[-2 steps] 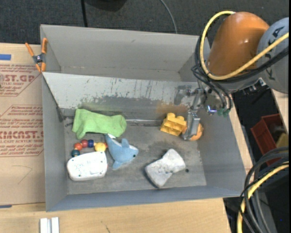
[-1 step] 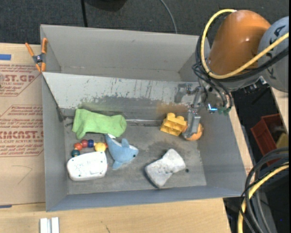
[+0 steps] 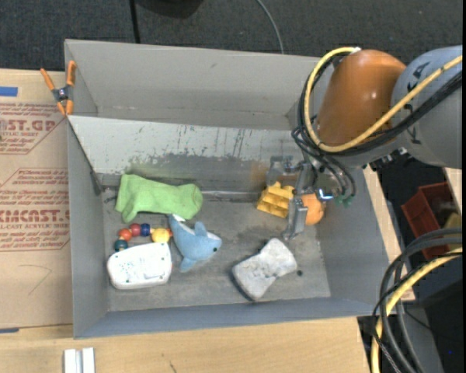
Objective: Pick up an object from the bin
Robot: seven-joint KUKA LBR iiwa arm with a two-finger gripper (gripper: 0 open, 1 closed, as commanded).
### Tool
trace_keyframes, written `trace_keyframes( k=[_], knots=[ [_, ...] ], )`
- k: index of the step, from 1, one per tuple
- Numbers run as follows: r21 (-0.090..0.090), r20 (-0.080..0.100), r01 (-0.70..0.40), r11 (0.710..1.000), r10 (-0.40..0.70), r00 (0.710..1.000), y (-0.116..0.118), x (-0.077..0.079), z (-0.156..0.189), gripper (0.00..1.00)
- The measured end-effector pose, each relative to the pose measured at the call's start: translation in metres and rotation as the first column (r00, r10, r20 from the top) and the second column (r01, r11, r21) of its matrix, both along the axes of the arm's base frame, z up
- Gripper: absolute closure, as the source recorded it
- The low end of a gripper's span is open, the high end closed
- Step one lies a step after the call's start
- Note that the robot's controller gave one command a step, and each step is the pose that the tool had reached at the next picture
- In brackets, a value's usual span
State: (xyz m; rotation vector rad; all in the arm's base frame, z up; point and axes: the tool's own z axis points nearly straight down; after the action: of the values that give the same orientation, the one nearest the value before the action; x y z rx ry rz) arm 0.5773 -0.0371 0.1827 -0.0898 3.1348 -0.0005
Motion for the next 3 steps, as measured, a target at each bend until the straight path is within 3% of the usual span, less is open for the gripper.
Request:
trace_keyframes(
  k=[1, 2, 3],
  knots=[
    [0.001, -0.008, -0.136, 0.991, 0.136, 0.991, 0.004, -0.013, -0.029, 0.0],
    [-0.002, 0.003, -0.253, 0.968, 0.253, 0.968, 0.01, -0.018, -0.057, 0.0],
    [0.001, -0.004, -0.475, 0.88, 0.475, 0.88, 0.006, -0.025, -0.08, 0.0]
  ],
)
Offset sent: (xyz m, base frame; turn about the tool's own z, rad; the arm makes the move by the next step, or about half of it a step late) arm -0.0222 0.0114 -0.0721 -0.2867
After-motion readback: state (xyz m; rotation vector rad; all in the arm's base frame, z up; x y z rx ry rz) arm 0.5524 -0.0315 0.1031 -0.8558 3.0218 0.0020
